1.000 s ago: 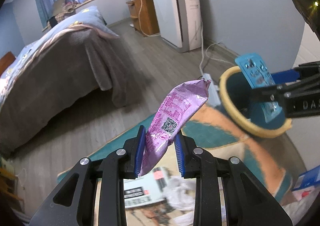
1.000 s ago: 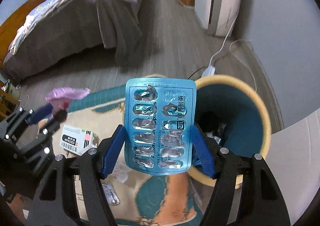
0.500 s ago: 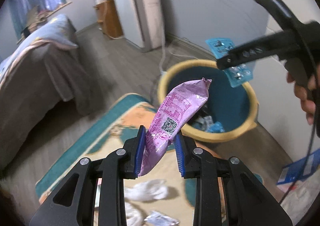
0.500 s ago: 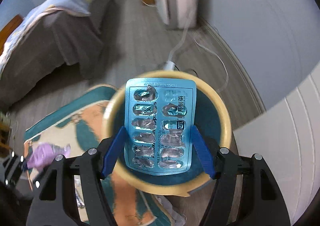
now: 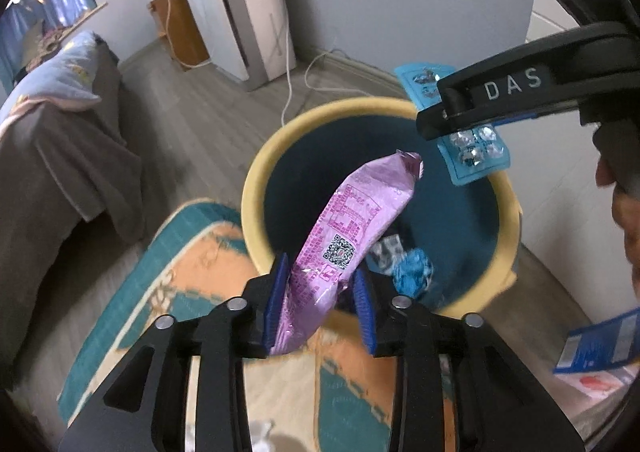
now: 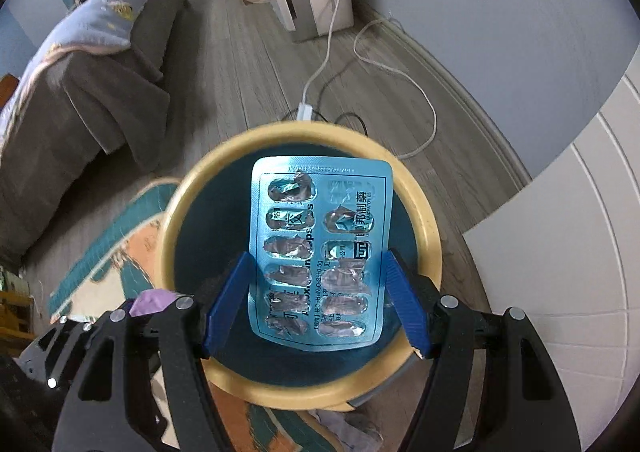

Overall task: Collect trash
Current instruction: 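Open the left tool over the bin while the right tool releases the blister pack, then move both open tools back over the stool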

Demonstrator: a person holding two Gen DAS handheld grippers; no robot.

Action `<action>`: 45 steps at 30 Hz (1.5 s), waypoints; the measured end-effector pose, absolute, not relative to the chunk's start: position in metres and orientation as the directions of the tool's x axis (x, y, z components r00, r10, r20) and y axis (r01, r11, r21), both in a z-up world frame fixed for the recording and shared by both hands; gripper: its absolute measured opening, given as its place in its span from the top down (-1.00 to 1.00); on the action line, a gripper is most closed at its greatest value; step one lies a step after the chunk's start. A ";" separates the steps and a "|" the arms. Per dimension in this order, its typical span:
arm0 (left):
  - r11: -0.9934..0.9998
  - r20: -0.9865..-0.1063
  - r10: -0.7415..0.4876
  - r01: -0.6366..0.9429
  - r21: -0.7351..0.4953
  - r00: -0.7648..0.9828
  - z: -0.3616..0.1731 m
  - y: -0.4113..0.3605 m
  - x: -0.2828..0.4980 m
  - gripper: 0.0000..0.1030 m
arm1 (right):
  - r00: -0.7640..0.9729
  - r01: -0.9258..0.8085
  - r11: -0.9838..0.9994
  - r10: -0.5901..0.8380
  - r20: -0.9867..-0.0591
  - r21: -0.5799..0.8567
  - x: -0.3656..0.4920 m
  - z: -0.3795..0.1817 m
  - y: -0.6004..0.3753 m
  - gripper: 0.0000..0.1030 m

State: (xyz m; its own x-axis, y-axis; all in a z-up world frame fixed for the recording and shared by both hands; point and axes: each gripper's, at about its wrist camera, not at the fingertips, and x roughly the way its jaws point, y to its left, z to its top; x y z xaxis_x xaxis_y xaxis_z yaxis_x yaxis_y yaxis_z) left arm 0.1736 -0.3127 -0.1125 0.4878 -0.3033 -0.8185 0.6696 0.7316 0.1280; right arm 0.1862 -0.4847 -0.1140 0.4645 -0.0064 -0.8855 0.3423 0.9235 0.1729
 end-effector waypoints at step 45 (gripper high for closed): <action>0.980 -0.692 -0.065 0.178 0.092 0.719 -0.024 -0.017 0.084 -0.90 | 0.555 -0.120 0.993 0.063 -0.830 -0.005 0.144 -0.065 -0.248 -0.88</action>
State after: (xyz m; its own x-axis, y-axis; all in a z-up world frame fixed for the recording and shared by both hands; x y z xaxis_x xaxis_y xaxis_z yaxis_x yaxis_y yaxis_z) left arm 0.0837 -0.0169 -0.0245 0.7186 -0.0654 -0.6923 0.1780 0.9797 0.0923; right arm 0.1443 -0.2482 -0.0649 0.5548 0.0626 -0.8296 -0.1199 0.9928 -0.0052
